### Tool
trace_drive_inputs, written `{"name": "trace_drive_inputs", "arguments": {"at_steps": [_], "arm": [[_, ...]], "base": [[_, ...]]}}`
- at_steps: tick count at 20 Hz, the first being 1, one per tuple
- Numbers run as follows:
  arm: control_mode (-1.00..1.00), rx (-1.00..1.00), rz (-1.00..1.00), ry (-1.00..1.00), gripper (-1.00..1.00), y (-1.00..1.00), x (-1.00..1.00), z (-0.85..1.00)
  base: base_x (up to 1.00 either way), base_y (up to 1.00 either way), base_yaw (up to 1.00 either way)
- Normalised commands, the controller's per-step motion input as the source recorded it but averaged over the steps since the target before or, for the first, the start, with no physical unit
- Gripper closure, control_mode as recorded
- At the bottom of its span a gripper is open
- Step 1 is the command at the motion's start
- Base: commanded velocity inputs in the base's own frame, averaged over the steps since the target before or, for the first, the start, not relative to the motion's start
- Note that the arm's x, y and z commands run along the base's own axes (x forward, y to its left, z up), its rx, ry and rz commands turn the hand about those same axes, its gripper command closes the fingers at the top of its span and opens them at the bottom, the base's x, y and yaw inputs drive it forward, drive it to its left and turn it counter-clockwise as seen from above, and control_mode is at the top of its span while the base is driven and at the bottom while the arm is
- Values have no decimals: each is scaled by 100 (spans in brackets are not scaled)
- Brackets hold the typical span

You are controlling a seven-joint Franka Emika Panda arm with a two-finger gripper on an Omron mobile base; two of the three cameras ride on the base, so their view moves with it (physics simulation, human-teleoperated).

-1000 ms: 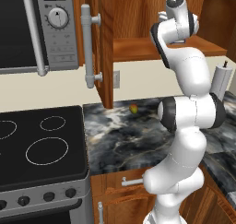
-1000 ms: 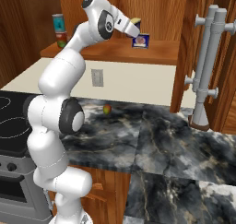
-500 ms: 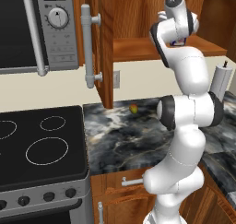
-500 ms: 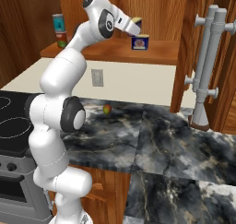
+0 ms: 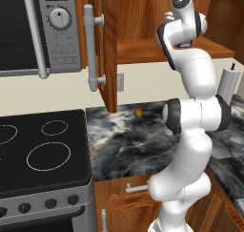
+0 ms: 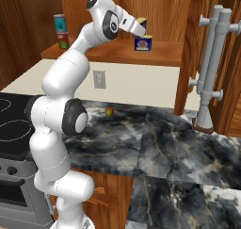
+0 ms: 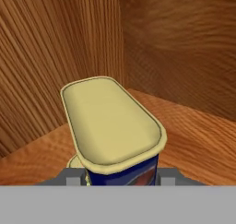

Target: Stack two cans on top of the other two cans in the cabinet.

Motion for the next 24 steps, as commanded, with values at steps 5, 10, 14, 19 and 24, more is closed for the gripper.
{"name": "trace_drive_inputs", "arguments": {"at_steps": [5,10,14,19,24], "arm": [[-100,0,0,0,100,0,24,0],[-100,-1,0,0,100,0,20,0],[-100,-4,0,1,100,-4,8,0],[-100,-5,0,3,100,-6,0,0],[-100,-3,0,3,100,-6,0,-3]], "base": [[0,0,0],[0,0,0],[0,0,0],[0,0,0],[0,0,0]]}}
